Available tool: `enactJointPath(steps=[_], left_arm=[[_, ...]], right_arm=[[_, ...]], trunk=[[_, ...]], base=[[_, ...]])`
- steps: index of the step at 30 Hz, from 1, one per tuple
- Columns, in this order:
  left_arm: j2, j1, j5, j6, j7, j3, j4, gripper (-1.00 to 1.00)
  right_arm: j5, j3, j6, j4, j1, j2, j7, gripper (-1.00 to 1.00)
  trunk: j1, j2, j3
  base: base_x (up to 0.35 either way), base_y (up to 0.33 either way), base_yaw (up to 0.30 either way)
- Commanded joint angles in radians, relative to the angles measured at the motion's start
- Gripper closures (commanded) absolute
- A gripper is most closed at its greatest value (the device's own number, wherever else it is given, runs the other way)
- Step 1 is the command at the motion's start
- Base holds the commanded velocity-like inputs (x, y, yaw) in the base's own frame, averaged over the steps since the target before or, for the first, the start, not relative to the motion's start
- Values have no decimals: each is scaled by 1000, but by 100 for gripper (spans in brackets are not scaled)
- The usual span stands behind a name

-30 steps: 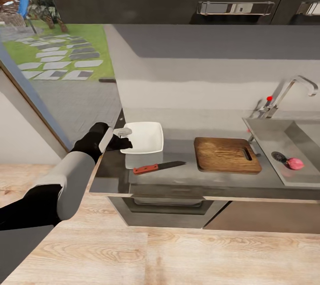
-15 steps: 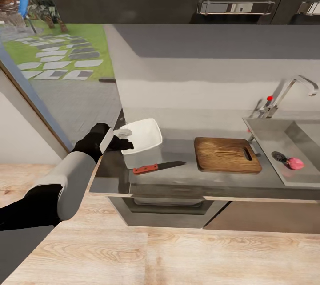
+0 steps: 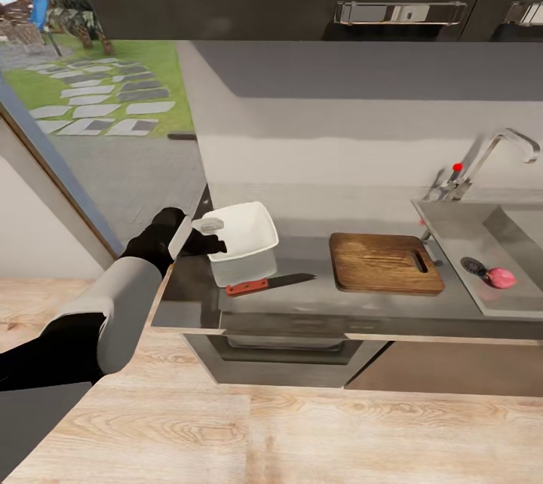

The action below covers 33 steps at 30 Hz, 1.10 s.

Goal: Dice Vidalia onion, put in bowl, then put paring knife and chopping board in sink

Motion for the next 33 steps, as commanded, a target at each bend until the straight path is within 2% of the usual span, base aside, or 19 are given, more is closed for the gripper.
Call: enactJointPath(steps=[1,4,10,19,33], left_arm=[[-1,-1,-1,31,0,5,-38,-100],[-2,-2,0,45,1,4,-113,-100],[-2,-2,1,55,1,4,-207,-100],[-1,-2,1,55,2,-3,-226,-100],[0,-2,1,54,2,-9,-227,-100]], right_arm=[[0,1,0,-2,1,1,-4,-100],[0,1,-1,-2,1,1,-4,-100],[0,1,-1,-2,1,1,-4,-100],[0,1,-1,-1,1,3,-4,-100],[1,1,0,0,1,3,-4,-100]], trunk=[[1,-2,-2],[1,-2,-2],[1,-2,-2],[1,-2,-2],[1,-2,-2]], base=[[0,0,0],[0,0,0],[0,0,0],[-28,0,0],[-299,0,0]])
